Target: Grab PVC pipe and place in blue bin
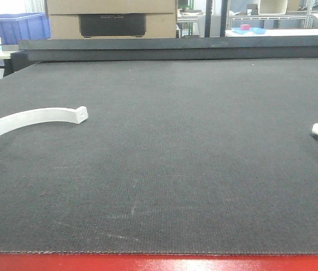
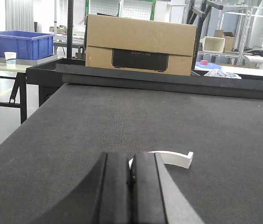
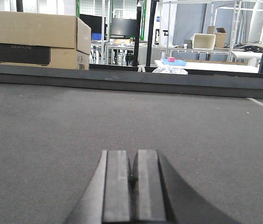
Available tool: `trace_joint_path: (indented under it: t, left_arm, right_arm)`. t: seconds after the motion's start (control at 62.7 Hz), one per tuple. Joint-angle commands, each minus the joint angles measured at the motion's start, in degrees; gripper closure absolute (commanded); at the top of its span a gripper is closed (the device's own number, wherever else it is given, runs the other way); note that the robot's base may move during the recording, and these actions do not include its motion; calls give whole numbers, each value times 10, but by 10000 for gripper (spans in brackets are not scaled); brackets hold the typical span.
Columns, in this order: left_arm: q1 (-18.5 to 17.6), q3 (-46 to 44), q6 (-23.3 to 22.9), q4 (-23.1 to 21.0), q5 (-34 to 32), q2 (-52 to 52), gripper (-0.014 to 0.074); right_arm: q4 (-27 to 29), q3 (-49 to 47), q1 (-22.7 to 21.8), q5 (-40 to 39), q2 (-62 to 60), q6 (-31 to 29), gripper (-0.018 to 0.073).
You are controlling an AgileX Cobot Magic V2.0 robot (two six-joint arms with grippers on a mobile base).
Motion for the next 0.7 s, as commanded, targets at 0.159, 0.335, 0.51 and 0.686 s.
trace_joint_path:
  t: [0.159,0.335,0.51,0.686]
  left_arm:
    - [3,-1,-1,0,-12,-3,707]
    - [3,-1,-1,1,-12,-3,707]
    - [3,-1,-1,1,-12,-3,707]
    - [3,-1,-1,1,-12,-3,707]
  right_arm:
    - [-3,0,2,-8,-2,-2,727]
    - [-3,0,2,-8,-2,-2,727]
    - [-3,0,2,-8,-2,-2,727]
    - [-3,0,2,-8,-2,-2,727]
